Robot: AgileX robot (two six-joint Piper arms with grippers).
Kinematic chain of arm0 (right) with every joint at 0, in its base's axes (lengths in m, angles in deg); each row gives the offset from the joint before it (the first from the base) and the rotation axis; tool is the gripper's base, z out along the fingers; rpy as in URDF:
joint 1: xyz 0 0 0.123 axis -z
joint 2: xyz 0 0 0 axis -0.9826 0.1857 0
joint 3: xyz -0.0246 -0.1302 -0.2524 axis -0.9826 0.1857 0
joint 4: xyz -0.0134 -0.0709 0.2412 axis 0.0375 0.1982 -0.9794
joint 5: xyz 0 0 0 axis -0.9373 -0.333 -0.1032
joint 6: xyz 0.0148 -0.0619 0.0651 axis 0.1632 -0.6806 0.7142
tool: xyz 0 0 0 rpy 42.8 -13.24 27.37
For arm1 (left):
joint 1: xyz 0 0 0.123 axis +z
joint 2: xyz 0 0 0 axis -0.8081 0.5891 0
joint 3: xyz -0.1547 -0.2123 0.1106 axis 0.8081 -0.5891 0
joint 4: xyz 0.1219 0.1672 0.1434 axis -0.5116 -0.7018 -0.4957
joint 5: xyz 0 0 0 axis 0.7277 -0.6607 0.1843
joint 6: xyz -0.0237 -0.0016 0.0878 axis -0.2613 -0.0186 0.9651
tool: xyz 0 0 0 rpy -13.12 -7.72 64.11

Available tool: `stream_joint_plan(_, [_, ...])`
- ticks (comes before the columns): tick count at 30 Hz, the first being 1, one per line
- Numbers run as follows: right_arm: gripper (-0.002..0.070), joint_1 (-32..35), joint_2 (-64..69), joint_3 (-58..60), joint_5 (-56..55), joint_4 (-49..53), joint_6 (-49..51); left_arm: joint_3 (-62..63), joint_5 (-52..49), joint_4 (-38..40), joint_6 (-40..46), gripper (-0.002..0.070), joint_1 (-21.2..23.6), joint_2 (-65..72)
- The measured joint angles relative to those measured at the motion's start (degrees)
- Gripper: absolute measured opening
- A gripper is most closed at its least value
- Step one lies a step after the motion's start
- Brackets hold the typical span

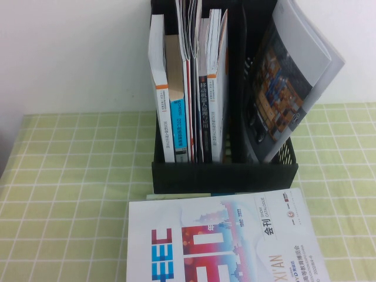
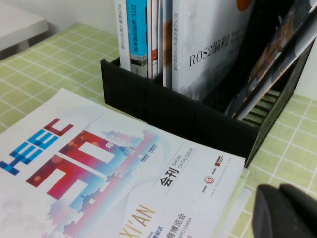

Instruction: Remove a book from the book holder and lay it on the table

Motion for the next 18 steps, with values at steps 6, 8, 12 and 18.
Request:
stream_joint_plan(6, [0.0001, 0.00, 0.00, 0.00, 0.00, 0.14, 0.12, 0.00, 0.00, 0.00, 0.00, -0.0002, 0.00, 0.00])
stream_joint_plan(8, [0.0001, 0.00, 0.00, 0.00, 0.00, 0.13, 0.23, 0.00, 0.00, -0.28, 0.00, -0.0003, 0.00, 0.00])
stream_joint_plan(12, [0.0001, 0.00, 0.00, 0.00, 0.00, 0.13, 0.21, 0.00, 1.83, -5.31, 0.63, -0.0003, 0.00, -0.09])
stream_joint_plan(18, [0.0001, 0.00, 0.00, 0.00, 0.00, 0.17, 0.21, -3.10, 5.43, -11.50, 3.54, -0.0003, 2.96, -0.96])
